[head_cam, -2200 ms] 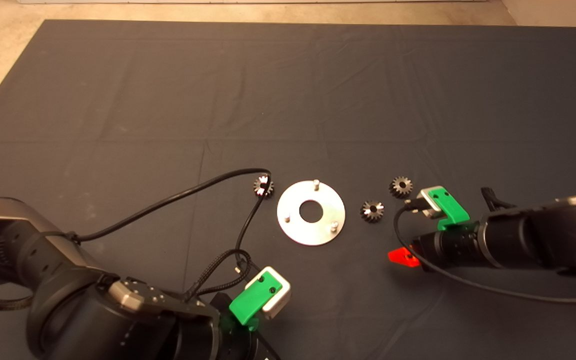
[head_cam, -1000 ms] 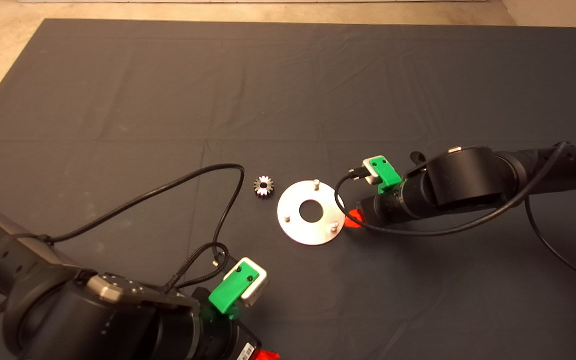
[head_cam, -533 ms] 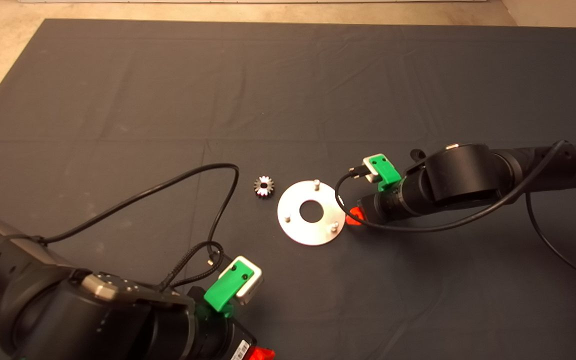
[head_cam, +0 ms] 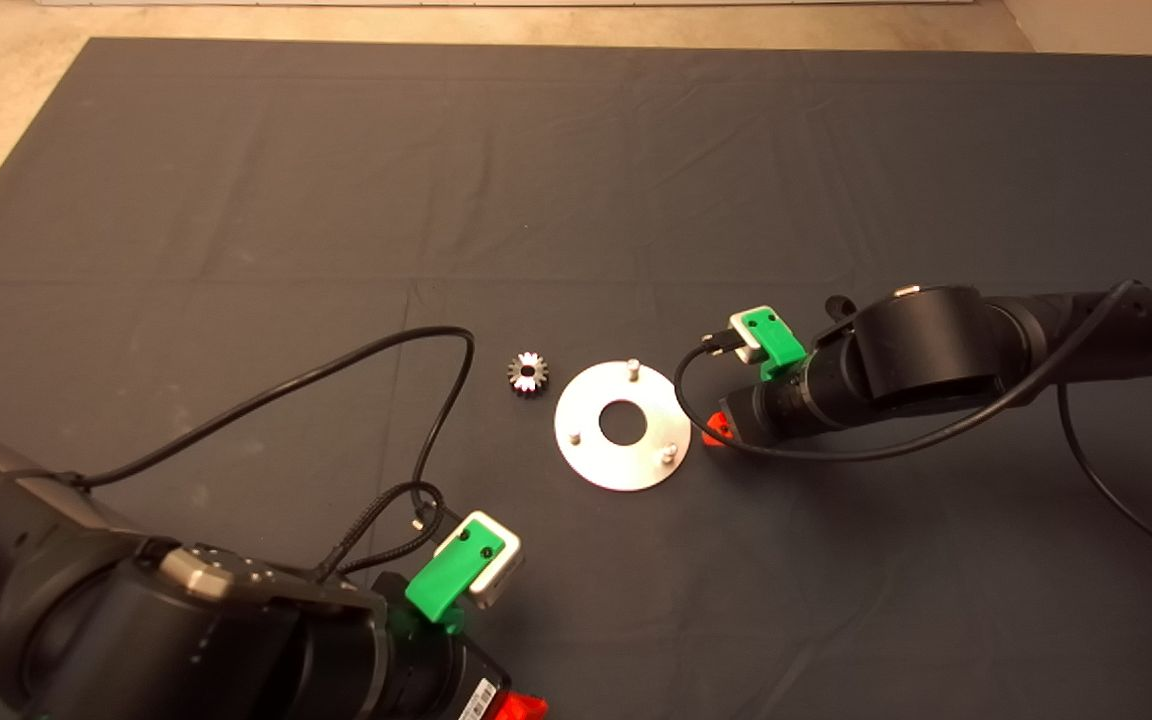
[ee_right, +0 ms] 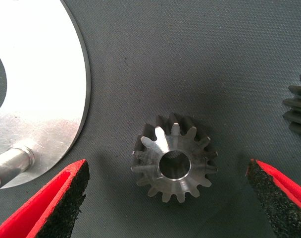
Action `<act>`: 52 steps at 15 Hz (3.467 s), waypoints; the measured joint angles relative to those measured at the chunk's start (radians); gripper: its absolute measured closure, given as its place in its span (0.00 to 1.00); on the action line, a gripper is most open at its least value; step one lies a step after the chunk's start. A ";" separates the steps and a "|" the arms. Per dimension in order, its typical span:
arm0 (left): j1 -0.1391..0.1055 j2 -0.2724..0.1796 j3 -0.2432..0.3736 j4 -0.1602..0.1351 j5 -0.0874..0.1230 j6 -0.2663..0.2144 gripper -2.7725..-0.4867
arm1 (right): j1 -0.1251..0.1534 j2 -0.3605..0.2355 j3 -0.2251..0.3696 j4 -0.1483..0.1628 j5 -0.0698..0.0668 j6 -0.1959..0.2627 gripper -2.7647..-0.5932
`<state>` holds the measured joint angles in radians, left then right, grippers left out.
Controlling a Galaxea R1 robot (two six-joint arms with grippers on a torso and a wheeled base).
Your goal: Install three planetary gears onto the carrier pins
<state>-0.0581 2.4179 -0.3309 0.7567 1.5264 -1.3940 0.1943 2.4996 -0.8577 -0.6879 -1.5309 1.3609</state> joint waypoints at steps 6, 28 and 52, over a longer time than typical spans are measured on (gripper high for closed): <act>0.000 -0.003 0.000 0.000 0.000 0.000 0.00 | 0.000 -0.003 -0.008 0.000 0.000 -0.002 0.29; 0.000 -0.039 0.000 0.002 0.000 0.001 0.00 | -0.014 -0.003 -0.023 0.000 0.007 -0.026 0.74; 0.000 -0.035 0.000 0.003 0.000 0.001 0.00 | 0.168 -0.003 0.138 0.032 -0.003 -0.025 0.81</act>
<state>-0.0581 2.3832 -0.3309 0.7600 1.5267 -1.3932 0.3626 2.4968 -0.7192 -0.6562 -1.5340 1.3360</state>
